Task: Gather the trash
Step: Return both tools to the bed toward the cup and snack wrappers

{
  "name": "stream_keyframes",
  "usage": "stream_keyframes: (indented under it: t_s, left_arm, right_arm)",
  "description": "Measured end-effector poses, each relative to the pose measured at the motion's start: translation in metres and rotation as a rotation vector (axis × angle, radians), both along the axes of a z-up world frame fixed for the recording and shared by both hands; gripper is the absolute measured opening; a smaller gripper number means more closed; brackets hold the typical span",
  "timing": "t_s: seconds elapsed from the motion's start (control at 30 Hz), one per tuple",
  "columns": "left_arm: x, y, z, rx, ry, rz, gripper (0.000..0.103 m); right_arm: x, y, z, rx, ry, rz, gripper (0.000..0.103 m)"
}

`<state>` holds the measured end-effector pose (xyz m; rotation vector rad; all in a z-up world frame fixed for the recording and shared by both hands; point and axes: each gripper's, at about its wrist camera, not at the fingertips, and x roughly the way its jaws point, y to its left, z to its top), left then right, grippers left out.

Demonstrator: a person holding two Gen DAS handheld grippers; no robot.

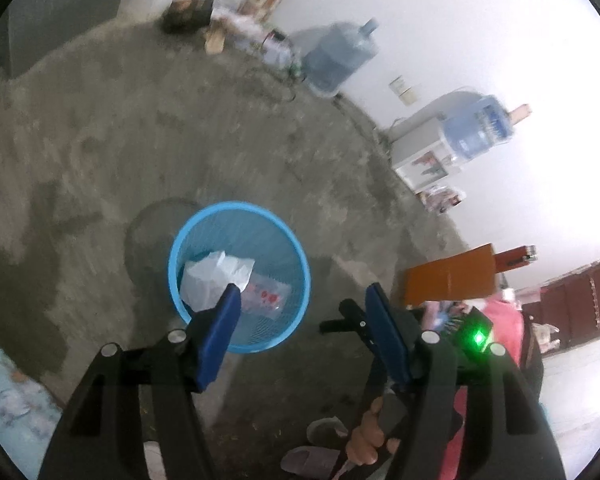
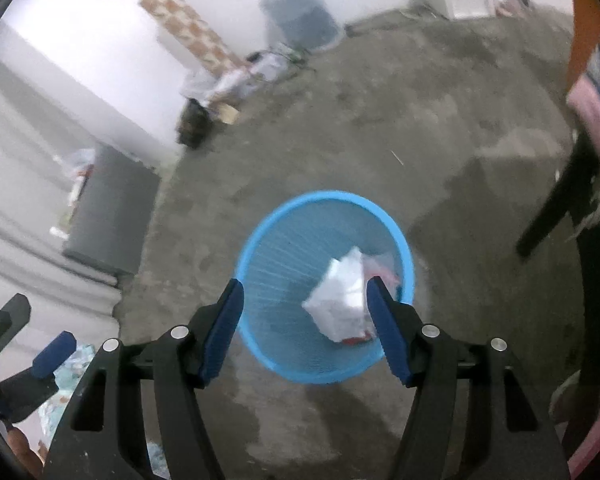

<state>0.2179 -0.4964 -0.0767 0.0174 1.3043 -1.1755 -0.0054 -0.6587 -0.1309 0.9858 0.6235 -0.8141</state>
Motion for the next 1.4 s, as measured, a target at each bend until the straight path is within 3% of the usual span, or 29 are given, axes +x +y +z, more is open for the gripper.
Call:
stream_keyframes:
  t_s: [0.17, 0.33, 0.53, 0.7, 0.93, 1.2, 1.4]
  left_arm:
    - [-0.002, 0.069, 0.071, -0.115, -0.096, 0.031, 0.068]
    - [-0.009, 0.167, 0.135, -0.197, -0.225, 0.113, 0.072]
    - [-0.025, 0.295, 0.169, -0.217, -0.36, 0.26, 0.078]
    - [-0.046, 0.407, 0.17, -0.178, -0.485, 0.454, 0.082]
    - [-0.084, 0.548, 0.15, -0.035, -0.591, 0.756, 0.083]
    - [-0.097, 0.63, 0.115, 0.061, -0.614, 0.935, 0.084]
    - [-0.071, 0.659, 0.101, 0.054, -0.595, 1.005, 0.084]
  right_arm:
    - [0.009, 0.034, 0.054, -0.104, -0.063, 0.102, 0.07]
    - [0.031, 0.081, 0.107, -0.19, -0.124, 0.272, 0.075]
    - [0.064, 0.146, 0.15, -0.247, -0.15, 0.5, 0.077]
    - [0.094, 0.204, 0.17, -0.271, -0.141, 0.701, 0.077]
    - [0.141, 0.3, 0.178, -0.238, -0.155, 1.009, 0.077]
    - [0.198, 0.399, 0.163, -0.089, -0.13, 1.232, 0.077]
    - [0.223, 0.44, 0.152, 0.046, -0.115, 1.312, 0.077]
